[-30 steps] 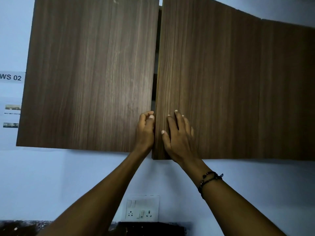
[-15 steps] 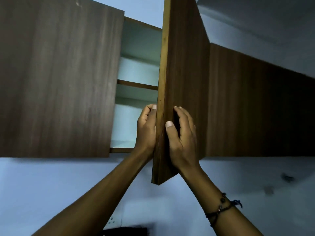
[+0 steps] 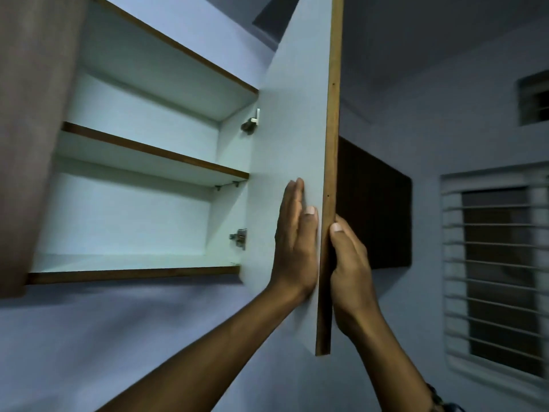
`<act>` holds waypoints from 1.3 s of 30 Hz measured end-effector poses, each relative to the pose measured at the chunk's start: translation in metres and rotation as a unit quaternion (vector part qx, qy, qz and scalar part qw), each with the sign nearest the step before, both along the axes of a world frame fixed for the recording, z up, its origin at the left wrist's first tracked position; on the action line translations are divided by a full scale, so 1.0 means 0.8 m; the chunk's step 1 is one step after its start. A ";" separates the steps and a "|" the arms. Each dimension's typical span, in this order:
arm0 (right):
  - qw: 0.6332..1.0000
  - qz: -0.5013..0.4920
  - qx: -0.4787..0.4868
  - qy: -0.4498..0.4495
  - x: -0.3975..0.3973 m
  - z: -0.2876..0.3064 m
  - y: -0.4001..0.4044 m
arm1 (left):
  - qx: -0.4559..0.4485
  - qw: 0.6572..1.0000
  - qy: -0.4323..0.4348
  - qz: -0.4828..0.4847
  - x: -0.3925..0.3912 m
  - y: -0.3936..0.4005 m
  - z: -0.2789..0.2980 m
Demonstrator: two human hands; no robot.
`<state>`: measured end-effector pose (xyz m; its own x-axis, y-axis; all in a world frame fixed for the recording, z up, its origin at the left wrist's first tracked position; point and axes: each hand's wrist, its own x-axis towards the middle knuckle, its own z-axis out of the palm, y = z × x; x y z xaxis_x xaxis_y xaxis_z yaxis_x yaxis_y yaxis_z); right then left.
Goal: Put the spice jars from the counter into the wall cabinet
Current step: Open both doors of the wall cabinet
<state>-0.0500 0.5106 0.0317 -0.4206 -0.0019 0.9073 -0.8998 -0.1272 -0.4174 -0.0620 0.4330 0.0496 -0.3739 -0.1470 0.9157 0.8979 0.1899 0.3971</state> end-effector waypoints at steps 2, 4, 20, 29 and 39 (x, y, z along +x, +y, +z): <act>0.999 -0.025 -0.016 -0.027 -0.010 0.000 0.029 | -0.031 0.998 0.008 0.047 -0.020 0.031 -0.003; 0.996 -0.055 -0.039 -0.066 -0.023 0.001 0.057 | -0.058 0.994 0.013 0.087 -0.042 0.062 -0.004; 0.962 -0.202 -0.115 -0.144 -0.104 -0.004 0.151 | -0.184 0.941 0.040 0.280 -0.157 0.162 -0.028; 0.892 -0.449 -0.053 0.008 -0.106 -0.013 0.124 | -0.259 0.942 0.033 0.210 -0.152 0.095 -0.027; 0.923 -0.362 0.054 0.118 -0.094 -0.009 -0.055 | -0.240 0.924 0.028 0.297 -0.095 -0.098 -0.010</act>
<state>-0.1251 0.4669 0.0243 -0.1372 0.1066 0.9848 -0.7997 0.5748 -0.1736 -0.1381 0.3546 0.0418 -0.3084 0.1161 0.9442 0.5952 0.7978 0.0963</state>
